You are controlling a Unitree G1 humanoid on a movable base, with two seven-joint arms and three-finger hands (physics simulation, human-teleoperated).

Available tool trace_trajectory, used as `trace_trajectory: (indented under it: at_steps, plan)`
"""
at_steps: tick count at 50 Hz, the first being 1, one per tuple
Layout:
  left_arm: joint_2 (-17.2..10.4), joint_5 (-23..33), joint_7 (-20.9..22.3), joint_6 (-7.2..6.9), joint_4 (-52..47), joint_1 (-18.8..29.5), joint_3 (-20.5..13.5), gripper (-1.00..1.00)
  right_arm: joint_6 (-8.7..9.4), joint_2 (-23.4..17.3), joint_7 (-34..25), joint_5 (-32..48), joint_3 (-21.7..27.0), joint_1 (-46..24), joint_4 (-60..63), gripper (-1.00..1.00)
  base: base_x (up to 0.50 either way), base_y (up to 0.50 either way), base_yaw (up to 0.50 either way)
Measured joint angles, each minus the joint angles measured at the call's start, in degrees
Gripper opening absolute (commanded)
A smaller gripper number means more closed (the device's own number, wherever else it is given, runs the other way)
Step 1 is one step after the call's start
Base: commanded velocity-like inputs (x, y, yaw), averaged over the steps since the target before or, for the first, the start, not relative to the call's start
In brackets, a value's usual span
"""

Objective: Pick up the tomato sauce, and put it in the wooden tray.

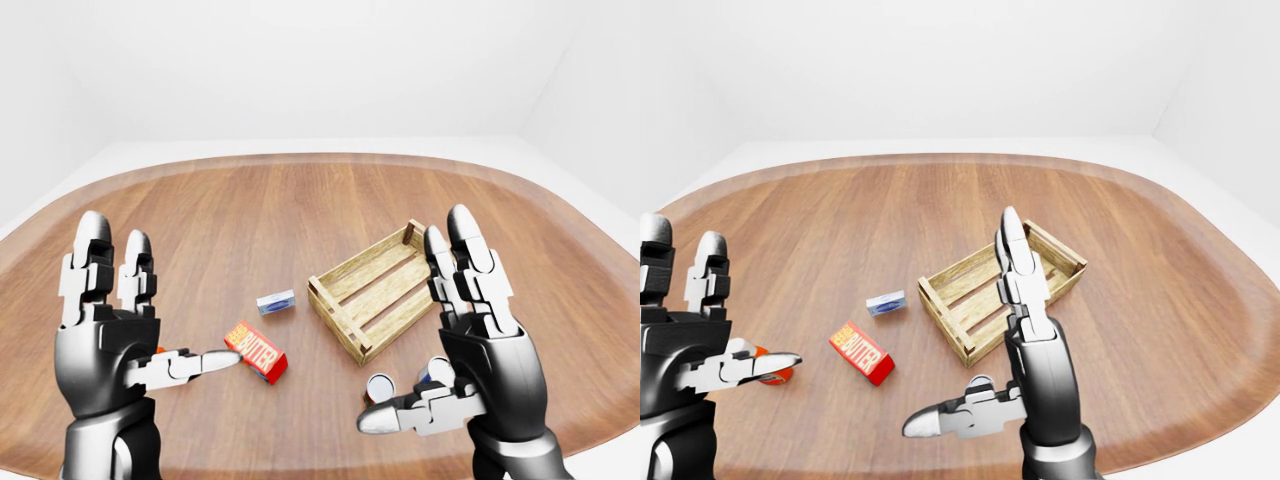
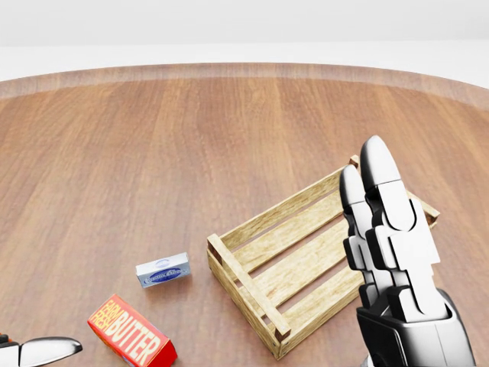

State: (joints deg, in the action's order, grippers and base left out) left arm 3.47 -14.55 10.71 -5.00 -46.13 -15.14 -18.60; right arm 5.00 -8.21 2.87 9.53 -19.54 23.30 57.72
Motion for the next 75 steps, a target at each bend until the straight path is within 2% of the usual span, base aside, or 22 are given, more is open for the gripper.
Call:
trace_trajectory:
  at_steps: [23,41,58,75]
  plan:
    - [0.38,-0.28,0.46,0.00,-0.80,-0.45,-0.39,0.98,0.00,-6.43,8.57,6.87,-10.30,2.41,0.12,1.00,0.00,0.00,0.00]
    - [0.55,-0.10,0.63,0.00,-1.11,-0.68,-0.20,0.99,0.00,-10.17,13.48,11.69,-16.24,3.16,-0.77,1.00,0.00,0.00,0.00]
    - [0.59,-0.43,0.81,0.00,-1.38,-0.69,-0.63,0.99,0.00,-12.95,16.95,15.59,-19.73,4.26,-1.49,1.00,0.00,0.00,0.00]
    - [0.64,-0.43,0.91,0.00,-1.44,-0.74,-0.66,0.99,0.00,-13.88,18.33,18.96,-21.50,4.43,-3.40,1.00,0.00,0.00,0.00]
